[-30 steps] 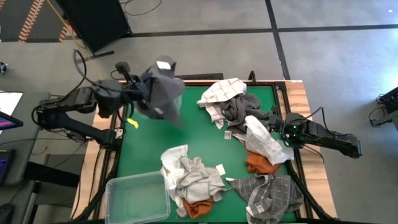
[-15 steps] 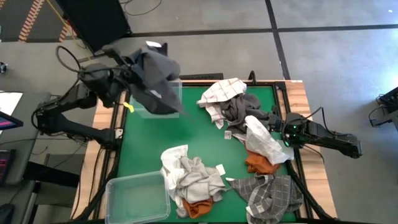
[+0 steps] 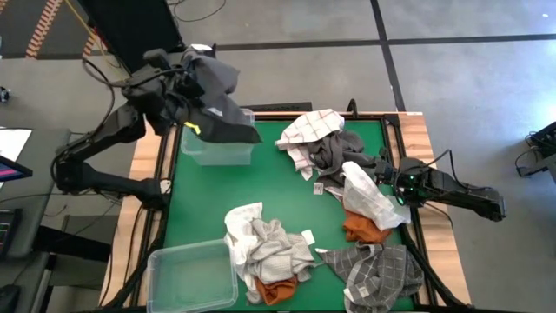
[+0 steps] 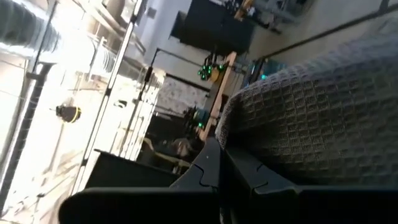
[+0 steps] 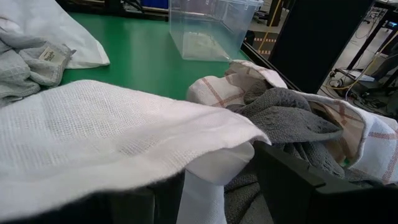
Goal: Sort towels by color in basket
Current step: Put the black towel into the top transparent bin
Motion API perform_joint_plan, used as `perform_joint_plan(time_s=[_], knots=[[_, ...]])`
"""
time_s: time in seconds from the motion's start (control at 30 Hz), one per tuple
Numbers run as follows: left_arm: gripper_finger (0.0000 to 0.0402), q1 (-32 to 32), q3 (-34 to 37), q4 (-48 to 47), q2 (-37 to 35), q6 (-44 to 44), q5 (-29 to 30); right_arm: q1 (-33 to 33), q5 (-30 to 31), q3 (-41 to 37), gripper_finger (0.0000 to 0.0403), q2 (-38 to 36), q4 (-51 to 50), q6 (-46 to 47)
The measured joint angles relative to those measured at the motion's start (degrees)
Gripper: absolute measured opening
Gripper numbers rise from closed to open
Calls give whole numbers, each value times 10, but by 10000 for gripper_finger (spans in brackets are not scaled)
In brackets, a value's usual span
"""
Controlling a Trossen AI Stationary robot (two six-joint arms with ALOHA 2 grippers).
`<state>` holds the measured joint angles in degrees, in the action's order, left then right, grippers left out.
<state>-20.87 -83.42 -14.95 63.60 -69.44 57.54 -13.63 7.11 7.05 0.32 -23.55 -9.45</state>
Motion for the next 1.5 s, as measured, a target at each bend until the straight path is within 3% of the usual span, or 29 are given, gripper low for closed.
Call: perform_joint_plan(time_s=[0.23, 0.5, 0.87, 1.37, 1.5], knots=[[0, -13, 29, -107, 12, 95, -30, 0, 0, 0, 217, 0, 0, 0], [0, -14, 89, -219, 17, 238, -111, 0, 0, 0, 217, 0, 0, 0], [0, -15, 184, -242, 22, 291, -194, 0, 0, 0, 217, 0, 0, 0], [0, -128, 181, -296, 31, 516, -455, 0, 0, 0, 217, 0, 0, 0], [0, -145, 178, -329, 32, 541, -494, 0, 0, 0, 217, 0, 0, 0]])
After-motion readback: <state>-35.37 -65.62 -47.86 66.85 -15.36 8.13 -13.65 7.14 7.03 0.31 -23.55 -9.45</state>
